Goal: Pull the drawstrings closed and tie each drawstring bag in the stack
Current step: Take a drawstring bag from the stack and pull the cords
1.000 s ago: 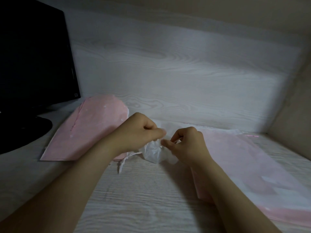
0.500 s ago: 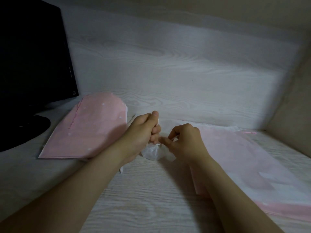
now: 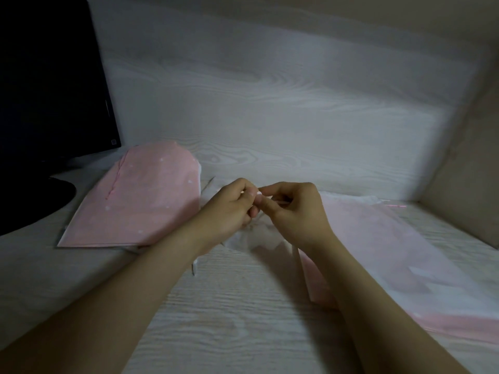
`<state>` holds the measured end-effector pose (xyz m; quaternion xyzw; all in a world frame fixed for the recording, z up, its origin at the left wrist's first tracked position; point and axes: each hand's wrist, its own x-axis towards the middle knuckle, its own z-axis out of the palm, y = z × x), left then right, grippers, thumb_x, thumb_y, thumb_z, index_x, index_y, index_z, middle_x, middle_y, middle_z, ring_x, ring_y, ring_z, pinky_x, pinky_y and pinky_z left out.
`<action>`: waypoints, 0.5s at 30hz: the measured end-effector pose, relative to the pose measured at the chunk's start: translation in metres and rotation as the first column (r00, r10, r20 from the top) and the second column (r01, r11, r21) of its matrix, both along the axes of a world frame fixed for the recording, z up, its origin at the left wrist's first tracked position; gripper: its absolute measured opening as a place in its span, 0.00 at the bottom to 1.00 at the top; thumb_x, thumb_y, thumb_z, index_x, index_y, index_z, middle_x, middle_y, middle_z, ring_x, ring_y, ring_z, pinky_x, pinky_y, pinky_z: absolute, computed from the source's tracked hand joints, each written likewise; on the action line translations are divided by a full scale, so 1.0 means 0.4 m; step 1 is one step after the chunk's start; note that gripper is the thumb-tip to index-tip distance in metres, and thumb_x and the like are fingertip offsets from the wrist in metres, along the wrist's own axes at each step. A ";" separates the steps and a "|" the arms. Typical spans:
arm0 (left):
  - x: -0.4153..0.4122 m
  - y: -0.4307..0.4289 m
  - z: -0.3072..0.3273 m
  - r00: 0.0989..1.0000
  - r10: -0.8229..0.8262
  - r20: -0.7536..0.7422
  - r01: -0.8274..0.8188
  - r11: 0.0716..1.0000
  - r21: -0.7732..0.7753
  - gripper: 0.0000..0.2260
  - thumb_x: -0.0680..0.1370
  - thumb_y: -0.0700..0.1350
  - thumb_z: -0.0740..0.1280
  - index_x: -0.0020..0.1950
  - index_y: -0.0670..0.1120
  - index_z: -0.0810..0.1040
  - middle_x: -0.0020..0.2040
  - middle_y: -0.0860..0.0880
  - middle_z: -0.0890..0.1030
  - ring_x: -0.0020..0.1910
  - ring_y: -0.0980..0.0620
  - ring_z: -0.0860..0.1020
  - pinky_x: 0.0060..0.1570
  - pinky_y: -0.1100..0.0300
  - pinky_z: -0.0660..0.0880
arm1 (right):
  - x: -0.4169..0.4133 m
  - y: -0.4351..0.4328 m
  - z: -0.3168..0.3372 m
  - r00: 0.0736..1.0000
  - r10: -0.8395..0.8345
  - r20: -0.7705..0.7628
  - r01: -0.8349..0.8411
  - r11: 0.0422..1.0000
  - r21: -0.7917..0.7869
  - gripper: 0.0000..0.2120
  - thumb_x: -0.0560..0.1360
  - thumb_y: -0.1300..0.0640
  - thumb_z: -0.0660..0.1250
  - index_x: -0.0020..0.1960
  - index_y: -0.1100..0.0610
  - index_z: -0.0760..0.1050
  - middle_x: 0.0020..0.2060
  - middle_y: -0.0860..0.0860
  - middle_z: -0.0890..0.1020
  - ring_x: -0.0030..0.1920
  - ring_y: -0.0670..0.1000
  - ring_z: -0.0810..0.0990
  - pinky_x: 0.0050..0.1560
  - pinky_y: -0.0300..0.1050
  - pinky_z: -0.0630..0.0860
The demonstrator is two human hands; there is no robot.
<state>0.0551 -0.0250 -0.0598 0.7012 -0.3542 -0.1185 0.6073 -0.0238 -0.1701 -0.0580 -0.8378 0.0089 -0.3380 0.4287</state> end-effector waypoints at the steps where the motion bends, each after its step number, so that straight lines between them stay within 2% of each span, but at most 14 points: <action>1: 0.002 -0.001 -0.002 1.000 0.007 0.016 -0.007 1.000 0.012 0.11 0.89 0.45 0.56 0.54 0.41 0.75 0.40 0.46 0.77 0.27 0.60 0.68 0.31 0.66 0.68 | -0.003 0.000 0.001 1.000 0.004 0.001 -0.004 1.000 0.023 0.05 0.77 0.52 0.76 0.44 0.52 0.88 0.30 0.46 0.85 0.31 0.57 0.79 0.35 0.48 0.76; 3: 0.008 -0.002 -0.005 0.999 0.021 0.030 -0.022 0.999 0.031 0.12 0.89 0.46 0.57 0.56 0.39 0.75 0.40 0.47 0.78 0.27 0.60 0.69 0.33 0.65 0.70 | -0.006 0.003 0.005 1.000 0.009 -0.013 -0.008 0.996 0.085 0.06 0.76 0.51 0.77 0.42 0.52 0.88 0.34 0.50 0.87 0.40 0.63 0.84 0.44 0.57 0.81; 6: 0.013 -0.001 -0.010 1.000 0.003 0.008 -0.003 1.000 0.022 0.12 0.89 0.47 0.57 0.58 0.39 0.75 0.39 0.48 0.78 0.27 0.60 0.70 0.33 0.66 0.71 | -0.007 0.007 0.008 0.999 -0.024 -0.035 0.030 0.986 0.163 0.06 0.74 0.51 0.79 0.41 0.53 0.88 0.35 0.52 0.87 0.43 0.63 0.85 0.47 0.60 0.81; 10: 0.016 0.002 -0.018 0.999 -0.045 -0.018 0.045 0.999 -0.023 0.07 0.88 0.43 0.60 0.53 0.42 0.73 0.39 0.45 0.79 0.27 0.59 0.70 0.32 0.66 0.71 | -0.003 0.003 0.006 0.997 -0.062 -0.039 0.069 0.976 0.209 0.05 0.75 0.54 0.76 0.41 0.52 0.87 0.38 0.57 0.87 0.46 0.64 0.84 0.51 0.63 0.81; 13: 0.021 0.008 -0.021 0.998 -0.052 0.026 0.052 0.999 -0.014 0.06 0.86 0.42 0.65 0.52 0.40 0.76 0.37 0.46 0.82 0.30 0.54 0.74 0.35 0.61 0.73 | 0.003 0.001 0.002 0.995 -0.078 -0.063 0.087 0.984 0.156 0.07 0.76 0.53 0.72 0.42 0.52 0.85 0.38 0.59 0.86 0.44 0.63 0.83 0.50 0.63 0.80; 15: 0.023 0.013 -0.017 0.996 -0.056 0.068 0.056 0.998 0.005 0.06 0.86 0.41 0.66 0.52 0.39 0.79 0.37 0.46 0.83 0.32 0.52 0.77 0.36 0.60 0.75 | 0.006 -0.001 0.001 0.992 -0.102 -0.075 0.110 0.988 0.110 0.06 0.77 0.54 0.70 0.42 0.52 0.84 0.35 0.53 0.85 0.38 0.54 0.83 0.47 0.57 0.81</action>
